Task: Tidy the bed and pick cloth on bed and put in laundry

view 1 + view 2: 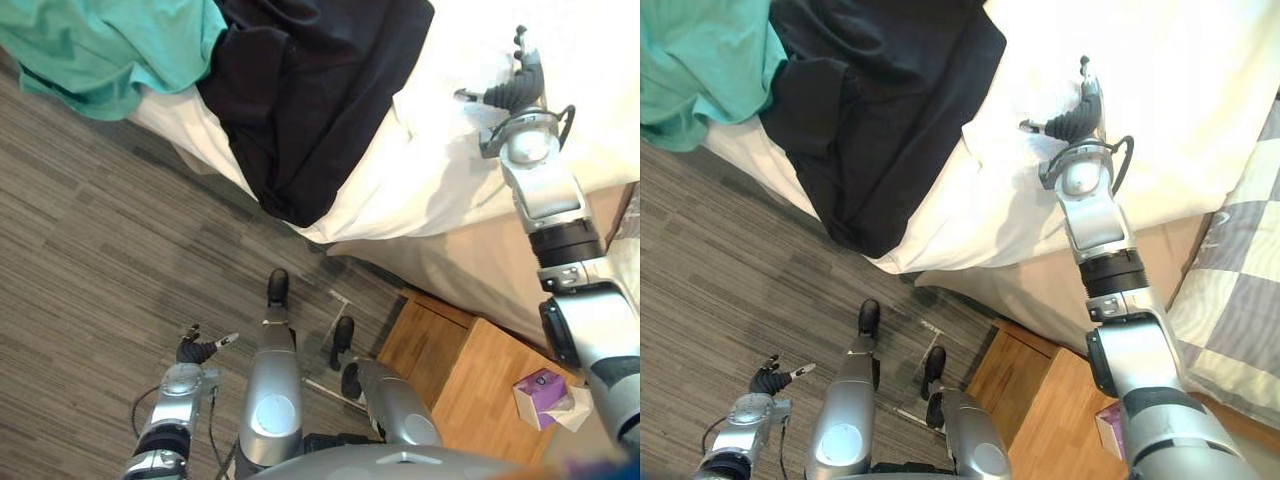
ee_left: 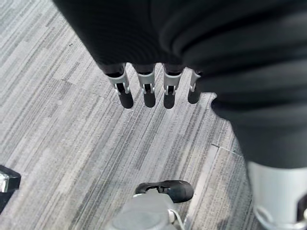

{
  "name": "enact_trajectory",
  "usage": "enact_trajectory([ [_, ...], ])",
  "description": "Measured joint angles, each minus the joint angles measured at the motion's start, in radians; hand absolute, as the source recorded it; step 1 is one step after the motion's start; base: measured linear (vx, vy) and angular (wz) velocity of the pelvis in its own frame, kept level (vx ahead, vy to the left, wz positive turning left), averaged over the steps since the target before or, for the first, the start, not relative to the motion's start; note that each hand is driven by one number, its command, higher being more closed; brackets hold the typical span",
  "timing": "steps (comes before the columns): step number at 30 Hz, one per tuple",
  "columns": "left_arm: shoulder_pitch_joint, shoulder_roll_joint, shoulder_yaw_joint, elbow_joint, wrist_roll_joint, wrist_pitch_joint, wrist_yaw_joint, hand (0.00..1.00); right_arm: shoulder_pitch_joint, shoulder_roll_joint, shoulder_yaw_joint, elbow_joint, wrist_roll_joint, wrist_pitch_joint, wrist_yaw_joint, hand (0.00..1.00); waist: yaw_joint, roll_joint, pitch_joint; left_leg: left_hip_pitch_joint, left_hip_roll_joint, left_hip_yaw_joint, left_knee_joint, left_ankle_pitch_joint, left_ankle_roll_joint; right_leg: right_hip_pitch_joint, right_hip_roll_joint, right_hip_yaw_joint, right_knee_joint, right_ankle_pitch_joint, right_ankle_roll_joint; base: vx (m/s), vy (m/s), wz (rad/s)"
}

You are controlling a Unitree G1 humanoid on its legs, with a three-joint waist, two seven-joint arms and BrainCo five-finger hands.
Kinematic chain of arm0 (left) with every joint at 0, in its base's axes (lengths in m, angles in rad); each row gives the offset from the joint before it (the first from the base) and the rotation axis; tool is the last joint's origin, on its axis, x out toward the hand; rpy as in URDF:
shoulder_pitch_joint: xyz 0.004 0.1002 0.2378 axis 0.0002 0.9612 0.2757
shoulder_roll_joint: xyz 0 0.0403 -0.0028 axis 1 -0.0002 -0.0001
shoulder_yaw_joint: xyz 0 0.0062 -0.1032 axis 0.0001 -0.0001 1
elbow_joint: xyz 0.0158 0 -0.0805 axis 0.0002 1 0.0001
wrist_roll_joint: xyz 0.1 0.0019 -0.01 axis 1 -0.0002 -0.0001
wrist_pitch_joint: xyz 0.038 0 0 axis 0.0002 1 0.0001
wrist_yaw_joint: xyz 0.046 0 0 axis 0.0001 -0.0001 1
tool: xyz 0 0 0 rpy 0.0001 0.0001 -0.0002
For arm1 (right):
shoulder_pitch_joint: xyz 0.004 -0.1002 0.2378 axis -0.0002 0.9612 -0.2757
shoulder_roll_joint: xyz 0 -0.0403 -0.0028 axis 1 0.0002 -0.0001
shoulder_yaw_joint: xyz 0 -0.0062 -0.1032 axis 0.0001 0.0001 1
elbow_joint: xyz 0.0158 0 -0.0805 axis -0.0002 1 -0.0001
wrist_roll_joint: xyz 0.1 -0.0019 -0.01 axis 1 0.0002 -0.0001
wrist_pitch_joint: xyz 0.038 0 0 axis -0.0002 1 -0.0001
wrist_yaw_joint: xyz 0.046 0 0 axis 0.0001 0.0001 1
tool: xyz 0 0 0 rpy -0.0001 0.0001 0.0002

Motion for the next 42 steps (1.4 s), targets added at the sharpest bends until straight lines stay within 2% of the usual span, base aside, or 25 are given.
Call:
enact_trajectory([
  [3,-0.019,-0.002,0.0,0.001,0.0,-0.008,0.008,0.0,-0.01,-0.001,-0.006,0.026,0.0,0.007,-0.01,0.0,-0.004,0.013,0.008,-0.049,0.001,0.005,0.037,-0.011,0.003,-0.046,0.001,0.0,0.029,-0.017,-0.021,-0.01,0.02,-0.11],
  [4,-0.029,-0.003,0.0,0.0,0.0,-0.01,0.01,0.0,-0.015,-0.002,-0.012,0.031,0.0,0.007,-0.014,1.0,-0.004,0.016,0.01,-0.075,0.004,0.011,0.066,-0.022,0.004,-0.071,0.001,0.0,0.047,-0.03,-0.025,-0.05,0.023,-0.16],
  [9,-0.071,-0.036,0.002,-0.001,-0.001,-0.021,0.05,0.0,0.026,-0.022,-0.048,-0.004,0.01,0.008,-0.008,1.0,0.004,0.019,0.011,-0.189,0.024,0.009,0.238,-0.104,0.01,-0.15,0.004,-0.005,0.154,-0.107,-0.016,-0.04,0.003,-0.07],
  [12,-0.085,-0.066,0.002,-0.004,-0.001,-0.012,0.053,0.0,0.085,-0.02,-0.085,-0.045,0.08,-0.014,-0.005,1.0,0.006,0.023,0.01,-0.223,0.043,0.0,0.314,-0.151,0.008,-0.164,0.016,-0.013,0.202,-0.132,-0.014,-0.03,-0.002,-0.07],
  [15,-0.086,-0.086,0.001,-0.011,0.0,-0.001,0.053,0.0,0.143,-0.008,-0.113,-0.068,0.136,-0.07,-0.011,1.0,0.006,0.023,0.008,-0.23,0.056,0.003,0.353,-0.175,0.007,-0.171,0.018,-0.019,0.229,-0.141,-0.017,0.02,-0.002,-0.11],
  [19,-0.084,-0.101,0.001,-0.037,0.0,0.0,0.074,0.0,0.247,0.061,-0.175,-0.114,0.222,-0.169,-0.043,1.0,0.006,0.023,0.006,-0.209,0.069,0.019,0.384,-0.194,0.003,-0.149,0.025,-0.019,0.236,-0.147,-0.012,0.07,-0.026,-0.1],
  [21,-0.083,-0.103,0.0,-0.054,0.0,0.001,0.074,0.0,0.309,0.094,-0.192,-0.136,0.254,-0.202,-0.05,1.0,0.005,0.021,0.005,-0.171,0.076,0.043,0.384,-0.194,0.003,-0.108,0.024,-0.013,0.226,-0.15,-0.008,0.07,-0.044,0.01],
  [25,-0.062,-0.093,-0.001,-0.083,0.008,0.015,0.073,0.0,0.469,0.143,-0.209,-0.178,0.298,-0.248,-0.052,1.0,0.001,0.006,-0.025,-0.097,0.088,0.074,0.374,-0.198,0.002,-0.021,0.024,0.003,0.176,-0.149,-0.008,0.08,-0.073,-0.06],
  [28,-0.006,-0.073,-0.001,-0.088,0.009,0.043,0.073,0.0,0.572,0.198,-0.218,-0.188,0.313,-0.261,-0.061,1.0,-0.02,-0.022,-0.076,-0.036,0.092,0.104,0.335,-0.199,0.0,0.038,0.027,0.038,0.111,-0.139,0.008,0.05,-0.066,-0.21],
  [29,0.019,-0.068,-0.002,-0.088,0.01,0.054,0.072,0.0,0.618,0.219,-0.219,-0.189,0.313,-0.264,-0.062,0.0,-0.032,-0.028,-0.104,-0.012,0.094,0.119,0.318,-0.201,-0.003,0.061,0.027,0.05,0.085,-0.13,0.02,0.05,-0.051,-0.22],
  [30,0.029,-0.068,-0.003,-0.088,0.011,0.061,0.071,0.0,0.644,0.227,-0.219,-0.189,0.313,-0.265,-0.062,0.0,-0.036,-0.031,-0.118,0.002,0.094,0.125,0.309,-0.201,-0.004,0.071,0.027,0.056,0.076,-0.127,0.023,0.05,-0.05,-0.2],
  [32,0.063,-0.07,-0.009,-0.087,0.011,0.082,0.065,0.0,0.726,0.264,-0.219,-0.189,0.333,-0.268,-0.062,0.0,-0.062,-0.031,-0.159,0.056,0.094,0.137,0.272,-0.201,-0.005,0.114,0.027,0.06,0.048,-0.105,0.025,0.03,-0.024,-0.16],
  [34,0.093,-0.068,-0.029,-0.084,0.012,0.091,0.061,0.0,0.79,0.298,-0.234,-0.186,0.352,-0.271,-0.055,0.0,-0.071,-0.031,-0.192,0.093,0.093,0.156,0.249,-0.198,-0.007,0.134,0.024,0.078,0.042,-0.096,0.026,0.0,0.009,-0.21],
  [36,0.118,-0.072,-0.044,-0.073,0.015,0.096,0.046,0.0,0.842,0.329,-0.252,-0.168,0.359,-0.293,-0.044,0.0,-0.083,-0.026,-0.23,0.125,0.082,0.176,0.218,-0.185,-0.004,0.143,0.011,0.089,0.042,-0.091,0.034,-0.01,0.024,-0.2],
  [42,0.172,-0.096,-0.045,-0.006,0.018,0.115,0.023,0.0,0.948,0.373,-0.329,-0.109,0.401,-0.362,-0.002,0.0,-0.128,0.02,-0.297,0.244,0.046,0.231,0.057,-0.098,0.002,0.179,-0.009,0.113,0.01,-0.035,0.046,-0.09,0.043,-0.18],
])
